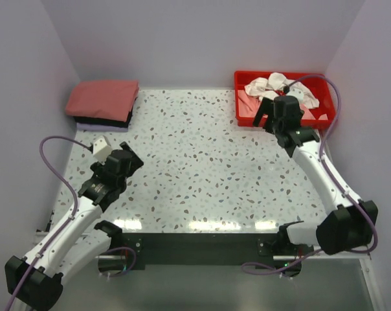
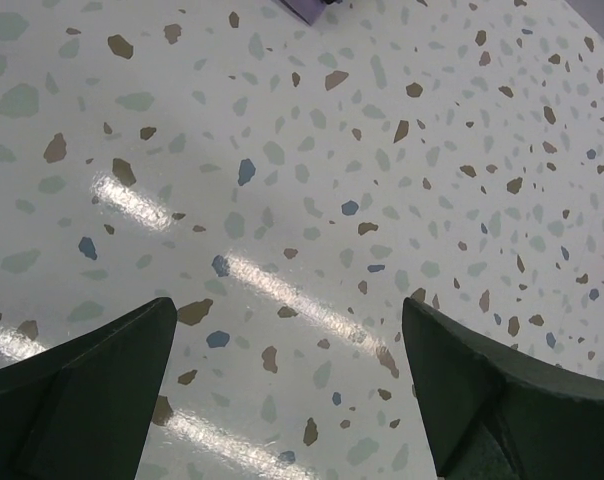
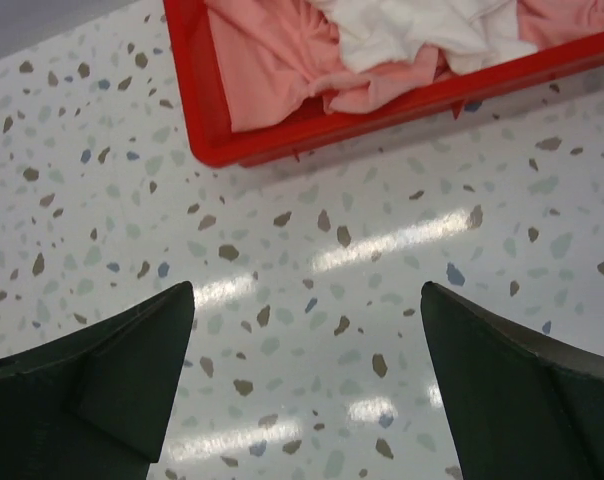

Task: Fold and stack the t-shirts
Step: Grab the tshirt from the pile

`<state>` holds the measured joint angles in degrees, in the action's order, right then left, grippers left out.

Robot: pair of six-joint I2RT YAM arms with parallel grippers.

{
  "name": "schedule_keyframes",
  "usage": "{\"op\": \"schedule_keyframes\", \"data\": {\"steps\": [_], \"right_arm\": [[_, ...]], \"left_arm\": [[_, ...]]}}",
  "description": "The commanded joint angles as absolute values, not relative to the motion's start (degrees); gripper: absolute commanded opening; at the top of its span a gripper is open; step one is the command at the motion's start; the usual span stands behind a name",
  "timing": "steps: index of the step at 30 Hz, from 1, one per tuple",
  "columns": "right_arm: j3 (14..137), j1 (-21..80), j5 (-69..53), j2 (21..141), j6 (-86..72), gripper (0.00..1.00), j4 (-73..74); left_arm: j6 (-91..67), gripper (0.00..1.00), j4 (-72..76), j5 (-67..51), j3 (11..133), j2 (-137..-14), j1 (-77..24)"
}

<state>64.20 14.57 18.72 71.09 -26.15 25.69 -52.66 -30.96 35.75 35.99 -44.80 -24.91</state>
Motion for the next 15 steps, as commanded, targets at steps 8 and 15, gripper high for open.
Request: {"op": "schedule_keyframes", "data": {"steps": [8, 15], "right_arm": [[97.3, 8.5, 20.2, 100.6, -19.6, 0.99, 28.6], [119.5, 5.1, 15.7, 123.2, -19.3, 0.99, 32.3]], "left_arm": [[-49.0, 1.0, -25.0, 30.9, 33.9, -46.5, -25.2], [-48.4, 1.0, -23.8, 29.7, 33.8, -46.8, -25.1]]}}
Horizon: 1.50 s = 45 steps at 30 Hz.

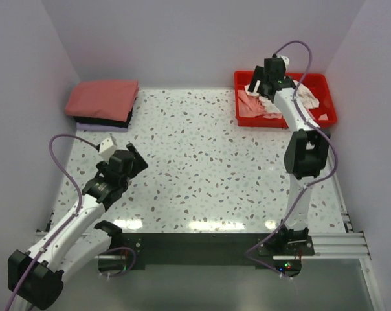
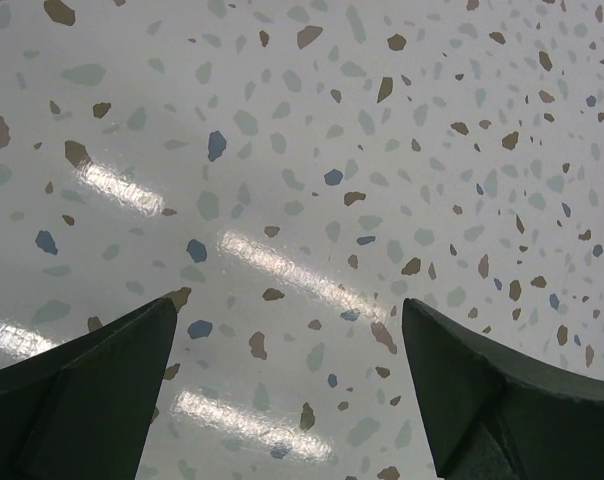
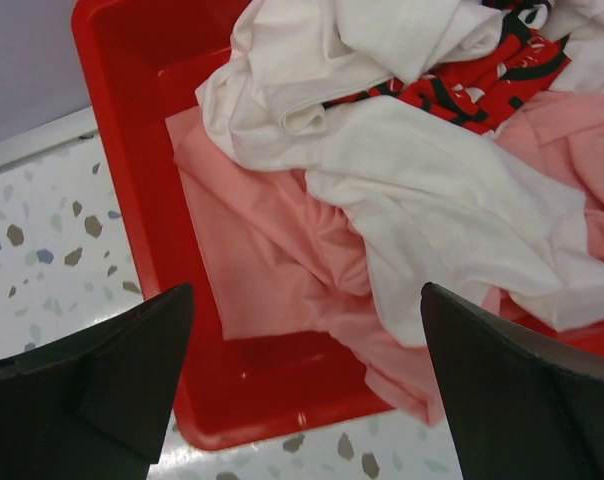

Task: Fold and stack the t-shirts
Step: Grab the tshirt from the pile

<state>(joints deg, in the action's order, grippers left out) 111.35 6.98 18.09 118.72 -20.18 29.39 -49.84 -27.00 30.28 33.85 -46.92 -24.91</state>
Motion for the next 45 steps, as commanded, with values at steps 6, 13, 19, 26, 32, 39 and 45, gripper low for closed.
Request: {"op": "schedule_keyframes", "data": {"steps": [6, 13, 19, 26, 32, 39, 45], "right_arm": [[129.0, 4.0, 14.5, 134.4, -15.6, 0.99, 24.8], [128.5, 4.0, 11.5, 139.2, -14.1, 0.99, 12.0], [132.0, 3.9, 11.6, 144.9, -14.7, 0.97, 9.0], [132.6, 4.0, 15.9, 147.7, -17.9, 0.66, 6.2], [129.6, 4.0, 15.8, 145.6, -19.4, 0.27, 2.7], [126.5, 3.9, 15.0, 140.2, -18.9, 0.05, 1.8], [115.4, 4.0, 12.7, 129.6, -19.8, 0.05, -5.2]], "left_arm": [[-48.8, 1.0, -24.1, 28.7, 32.8, -46.3, -25.1], [-49.5, 1.0, -24.0, 29.2, 32.6, -46.7, -25.1], [-49.6, 1.0, -24.1, 29.4, 32.9, -48.7, -25.1], [-50.0, 1.0, -25.6, 30.0, 33.4, -50.4, -25.1], [-49.9, 1.0, -24.4, 30.1, 32.9, -51.1, -25.1], [-49.7, 1.0, -23.9, 29.3, 32.9, -52.5, -25.1], [-49.6, 1.0, -22.9, 28.1, 32.3, -51.9, -25.1]]}}
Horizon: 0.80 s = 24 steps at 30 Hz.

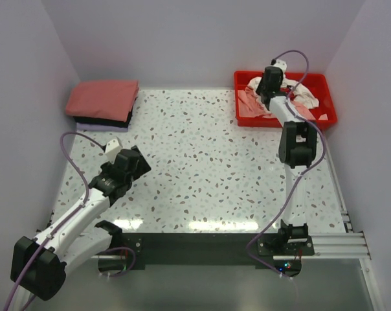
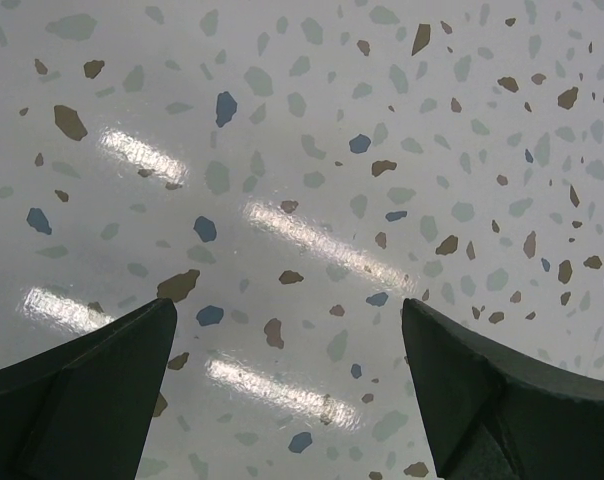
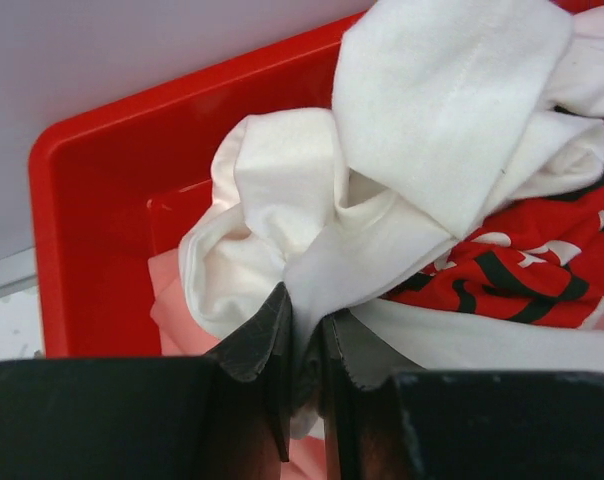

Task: Fold and stack the t-shirts
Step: Grab the tshirt from the pile

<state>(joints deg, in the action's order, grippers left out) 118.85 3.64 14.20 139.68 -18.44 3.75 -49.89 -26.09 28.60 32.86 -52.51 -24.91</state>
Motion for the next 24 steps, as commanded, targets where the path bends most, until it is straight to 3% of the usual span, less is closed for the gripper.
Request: {"op": "schedule_keyframes", "data": {"steps": [1, 12, 24], "right_arm": [[114.4, 4.0, 12.5, 128.4, -20.6, 0.04, -6.5], [107.1, 4.9, 7.5, 114.7, -22.0, 0.04, -9.4], [111.8, 10.0, 4.2, 100.0, -17.6, 0.04, -5.8]], "left_arm": [[-49.6, 1.0, -23.0, 27.8, 32.3, -51.9, -25.1], [-49.7, 1.0, -23.0, 25.2, 30.9, -47.6, -25.1], [-50.3, 1.0, -23.4, 22.1, 29.7, -42.6, -25.1]]}}
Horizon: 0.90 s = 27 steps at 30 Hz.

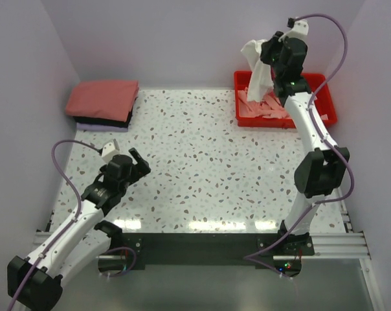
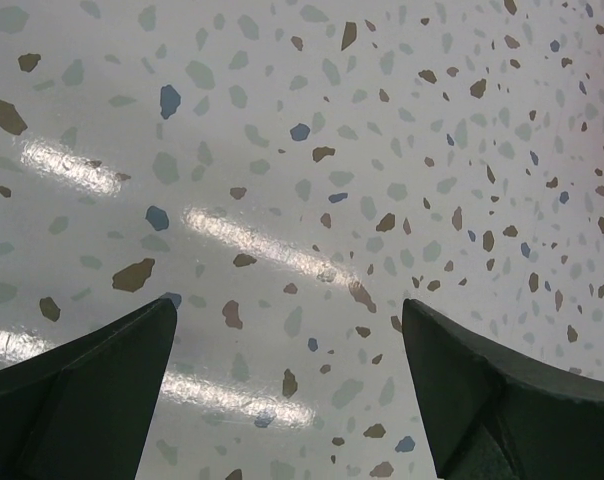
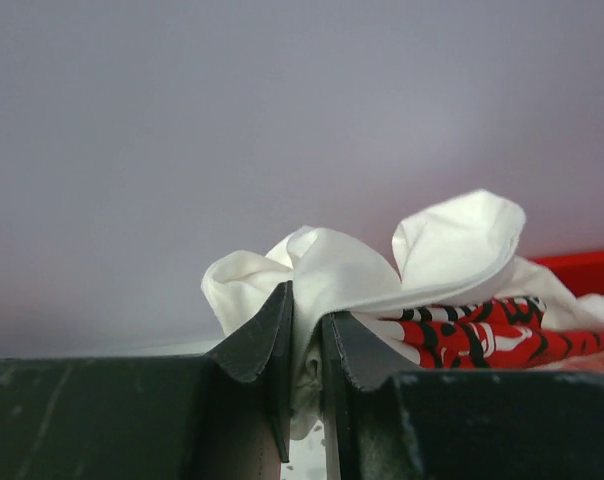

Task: Fold and stack the t-shirts
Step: Grab the tshirt from the pile, then move the tshirt to the center of the board

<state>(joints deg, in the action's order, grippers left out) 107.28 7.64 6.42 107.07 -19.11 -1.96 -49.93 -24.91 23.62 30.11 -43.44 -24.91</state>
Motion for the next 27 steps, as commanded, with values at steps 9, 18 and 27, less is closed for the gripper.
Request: {"op": "schedule_keyframes", "data": {"steps": [9, 18, 27], "right_arm": [[118.3, 19.3, 0.1, 95.2, -22.9, 0.04, -1.1], [130.0, 33.2, -4.7, 98.2, -28.1, 0.01, 6.7], [120.0, 40.1, -5.7, 93.7, -34.8, 0.02, 2.9]], "left_arm": [[-50.9, 1.0, -24.7, 20.5, 29.8, -40.6, -25.1], [-53.0, 1.0, -30.7, 22.6, 32.0, -34.5, -25.1], [-57.2, 1.0, -38.7, 25.2, 34.6, -29.3, -25.2]]}}
